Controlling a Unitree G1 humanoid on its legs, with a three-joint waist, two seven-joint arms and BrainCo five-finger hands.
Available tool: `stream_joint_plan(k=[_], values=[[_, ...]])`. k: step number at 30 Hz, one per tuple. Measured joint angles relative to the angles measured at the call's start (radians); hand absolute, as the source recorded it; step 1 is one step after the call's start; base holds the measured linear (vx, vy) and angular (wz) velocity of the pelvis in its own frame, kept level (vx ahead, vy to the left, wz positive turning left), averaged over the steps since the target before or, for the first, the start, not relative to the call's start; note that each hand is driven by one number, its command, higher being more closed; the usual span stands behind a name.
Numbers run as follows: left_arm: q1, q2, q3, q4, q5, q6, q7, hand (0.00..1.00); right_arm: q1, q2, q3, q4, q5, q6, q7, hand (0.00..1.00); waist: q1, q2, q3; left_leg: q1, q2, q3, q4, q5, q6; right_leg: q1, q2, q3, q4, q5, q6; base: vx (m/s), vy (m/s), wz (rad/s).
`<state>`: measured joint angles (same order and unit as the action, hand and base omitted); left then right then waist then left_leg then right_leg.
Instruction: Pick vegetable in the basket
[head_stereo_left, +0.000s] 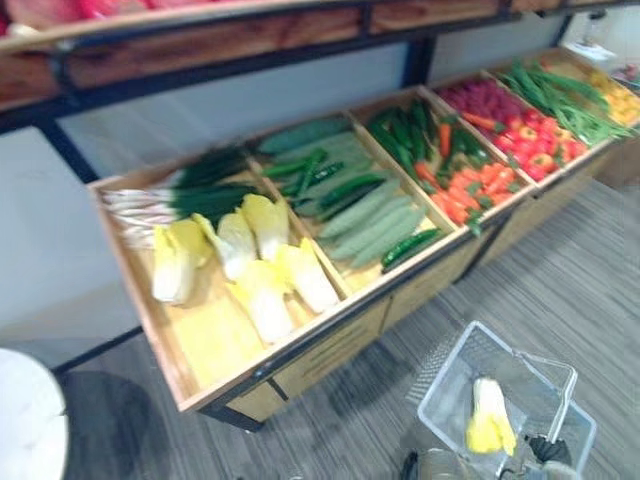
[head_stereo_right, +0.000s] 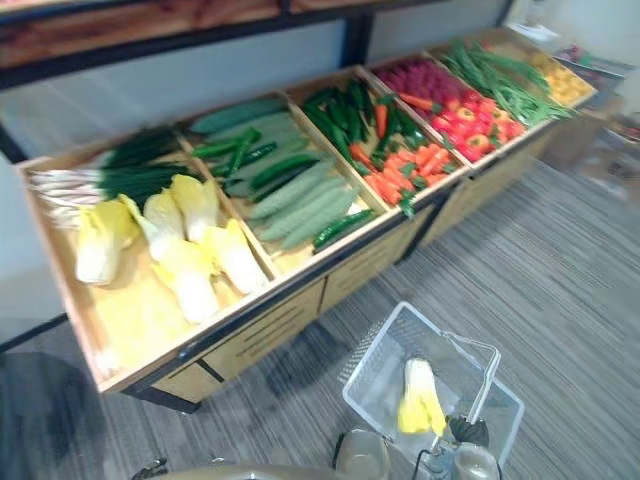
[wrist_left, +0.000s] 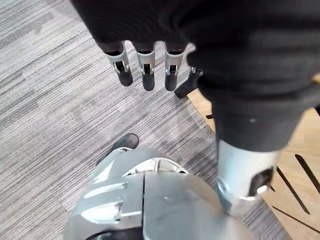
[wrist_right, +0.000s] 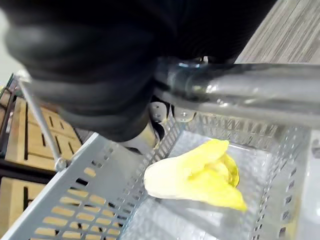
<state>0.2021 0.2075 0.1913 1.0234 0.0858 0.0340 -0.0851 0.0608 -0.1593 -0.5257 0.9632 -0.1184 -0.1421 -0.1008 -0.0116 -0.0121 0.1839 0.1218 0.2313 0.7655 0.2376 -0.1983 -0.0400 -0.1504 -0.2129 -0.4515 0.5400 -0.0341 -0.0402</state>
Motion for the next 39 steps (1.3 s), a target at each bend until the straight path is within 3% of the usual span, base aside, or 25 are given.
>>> stream_joint_plan(k=[1,2,3,4,5,6,8,10,12,15,19,22,23,24,26,27,29,31,36,39], values=[[-0.003,-0.004,0.010,0.003,0.000,0.002,-0.001,0.00,-0.003,-0.002,0.016,-0.001,-0.001,-0.008,0.001,1.00,0.002,-0.004,0.006,-0.004,0.005,0.004,0.027,0.009,0.017,0.009,0.008,-0.020,-0.035,0.012,-0.019,-0.08,-0.008,-1.61],[-0.006,-0.008,0.017,0.011,0.001,0.002,-0.002,0.00,-0.024,0.000,0.041,0.013,-0.002,-0.025,0.001,1.00,0.017,-0.001,0.014,-0.047,-0.009,-0.022,0.028,-0.016,0.027,0.047,0.043,-0.003,-0.195,0.061,-0.036,-0.26,-0.050,-1.66],[0.003,-0.031,0.015,0.009,0.004,-0.006,-0.005,0.00,-0.050,-0.020,0.027,0.035,-0.002,-0.030,0.001,1.00,0.019,0.050,0.010,-0.056,-0.024,-0.044,-0.142,0.091,0.079,0.065,0.064,-0.021,-0.201,0.041,-0.007,-0.31,-0.041,-1.68],[0.006,-0.041,0.014,0.012,0.004,-0.008,-0.006,0.00,-0.059,-0.024,0.021,0.036,-0.004,-0.032,0.001,1.00,0.016,0.057,0.019,-0.042,-0.021,-0.004,-0.155,0.090,0.039,0.056,0.027,-0.066,-0.061,-0.038,0.005,-0.26,-0.030,-1.65],[0.002,-0.029,0.010,0.020,0.003,-0.001,-0.003,0.00,-0.069,-0.009,0.024,0.070,-0.025,-0.036,0.003,1.00,0.016,0.022,0.025,-0.027,-0.058,0.077,-0.144,0.084,0.051,0.094,-0.072,-0.104,0.065,-0.103,0.023,-0.08,-0.041,-1.27],[0.002,-0.029,0.013,0.024,0.004,-0.001,-0.005,0.00,-0.077,-0.005,0.025,0.082,-0.037,-0.034,0.006,1.00,0.026,0.018,0.023,-0.028,-0.058,0.105,-0.136,0.084,0.051,0.116,-0.081,-0.121,0.039,-0.108,0.032,-0.02,-0.104,-1.68],[0.004,-0.044,0.037,0.031,-0.002,-0.003,-0.005,0.00,-0.096,0.004,0.064,0.072,-0.049,-0.036,0.018,1.00,0.042,0.020,0.018,-0.030,-0.034,0.212,-0.120,0.087,0.046,0.157,-0.006,-0.144,-0.174,-0.100,0.069,-0.02,-0.158,-1.62],[-0.001,-0.041,0.043,0.034,0.000,-0.003,0.000,0.00,-0.088,0.002,0.083,0.071,-0.079,-0.039,0.019,1.00,0.034,0.017,0.019,-0.024,-0.033,0.257,-0.118,0.094,0.036,0.198,0.039,-0.139,-0.331,-0.097,0.073,-0.04,-0.211,-0.90],[-0.011,-0.038,0.039,0.032,0.006,-0.003,0.003,0.00,-0.050,0.001,0.091,0.070,-0.077,-0.037,0.003,1.00,0.003,0.017,0.019,-0.017,-0.029,0.269,-0.103,0.098,0.029,0.235,0.065,-0.127,-0.426,-0.088,0.089,-0.03,-0.171,-0.32],[-0.019,-0.032,0.022,0.031,0.012,0.000,0.002,0.00,-0.008,0.004,0.103,0.056,-0.071,-0.035,-0.026,1.00,-0.015,0.022,0.008,-0.013,-0.025,0.266,-0.103,0.105,0.019,0.244,0.078,-0.113,-0.454,-0.087,0.090,-0.09,-0.090,-0.15],[-0.053,-0.026,-0.020,0.028,0.032,0.014,-0.006,0.00,0.038,0.009,0.101,0.028,-0.067,-0.028,-0.037,1.00,-0.016,0.021,-0.003,-0.032,0.011,0.245,-0.035,0.107,0.017,0.244,0.085,-0.109,-0.454,-0.087,0.089,-0.13,-0.040,0.00],[-0.045,-0.035,-0.028,-0.001,0.049,0.007,-0.005,0.00,0.035,0.016,0.101,0.017,-0.038,-0.021,-0.047,1.00,-0.008,0.011,-0.002,-0.100,0.062,0.008,0.155,0.108,0.019,0.230,0.083,-0.051,-0.438,-0.091,0.082,-0.15,-0.047,-0.46],[-0.027,-0.051,-0.029,-0.002,0.049,0.001,-0.003,0.00,0.015,0.013,0.102,0.017,-0.032,-0.016,-0.047,1.00,0.003,0.012,0.002,-0.127,0.038,-0.158,0.182,0.104,0.017,0.206,0.077,0.026,-0.409,-0.096,0.075,-0.13,0.039,-1.69],[-0.001,-0.077,-0.040,-0.003,0.049,-0.003,0.000,0.00,-0.009,0.006,0.105,0.024,-0.032,-0.011,-0.043,1.00,0.019,0.020,-0.003,-0.123,-0.024,-0.346,0.135,0.087,0.001,0.165,0.075,0.121,-0.389,-0.095,0.079,-0.12,0.079,-2.01],[0.023,-0.103,-0.047,0.006,0.041,-0.002,0.003,0.00,-0.032,-0.002,0.138,0.038,-0.033,-0.013,-0.039,1.00,0.026,0.030,-0.006,-0.115,-0.087,-0.535,0.056,0.083,-0.006,0.102,0.098,0.251,-0.381,-0.081,0.084,-0.10,0.123,-2.11],[0.027,-0.098,-0.063,0.015,0.037,-0.002,0.006,0.00,-0.029,-0.008,0.145,0.041,-0.033,-0.013,-0.032,1.00,0.026,0.038,-0.012,-0.099,-0.099,-0.609,0.019,0.068,-0.028,0.076,0.119,0.312,-0.383,-0.064,0.091,-0.08,0.121,-1.76],[0.028,-0.101,-0.078,0.032,0.037,-0.004,0.015,0.00,-0.015,-0.024,0.141,0.046,-0.029,-0.014,-0.028,1.00,0.015,0.057,-0.028,-0.062,-0.106,-0.668,-0.044,0.037,-0.060,0.055,0.136,0.370,-0.404,-0.036,0.112,0.00,0.159,-1.09],[0.023,-0.098,-0.084,0.041,0.037,-0.009,0.021,0.00,-0.010,-0.041,0.138,0.064,-0.028,-0.016,-0.030,1.00,-0.008,0.085,-0.047,-0.045,-0.110,-0.634,-0.100,-0.005,-0.046,0.046,0.144,0.409,-0.461,0.024,0.131,0.01,0.270,-0.65],[-0.014,-0.069,-0.115,0.051,0.036,-0.010,0.032,0.00,0.003,-0.012,0.137,0.077,0.013,-0.014,-0.063,1.00,-0.011,0.041,-0.062,-0.039,-0.163,-0.587,-0.130,-0.015,-0.030,0.055,0.110,0.449,-0.548,0.102,0.155,-0.01,0.157,-0.25],[-0.015,-0.069,-0.117,0.052,0.036,-0.008,0.035,0.00,0.012,-0.012,0.121,0.088,0.020,-0.029,-0.065,1.00,-0.013,0.040,-0.065,-0.012,-0.174,-0.580,-0.135,-0.022,-0.019,0.075,0.104,0.457,-0.556,0.106,0.162,0.03,0.082,-0.11]])
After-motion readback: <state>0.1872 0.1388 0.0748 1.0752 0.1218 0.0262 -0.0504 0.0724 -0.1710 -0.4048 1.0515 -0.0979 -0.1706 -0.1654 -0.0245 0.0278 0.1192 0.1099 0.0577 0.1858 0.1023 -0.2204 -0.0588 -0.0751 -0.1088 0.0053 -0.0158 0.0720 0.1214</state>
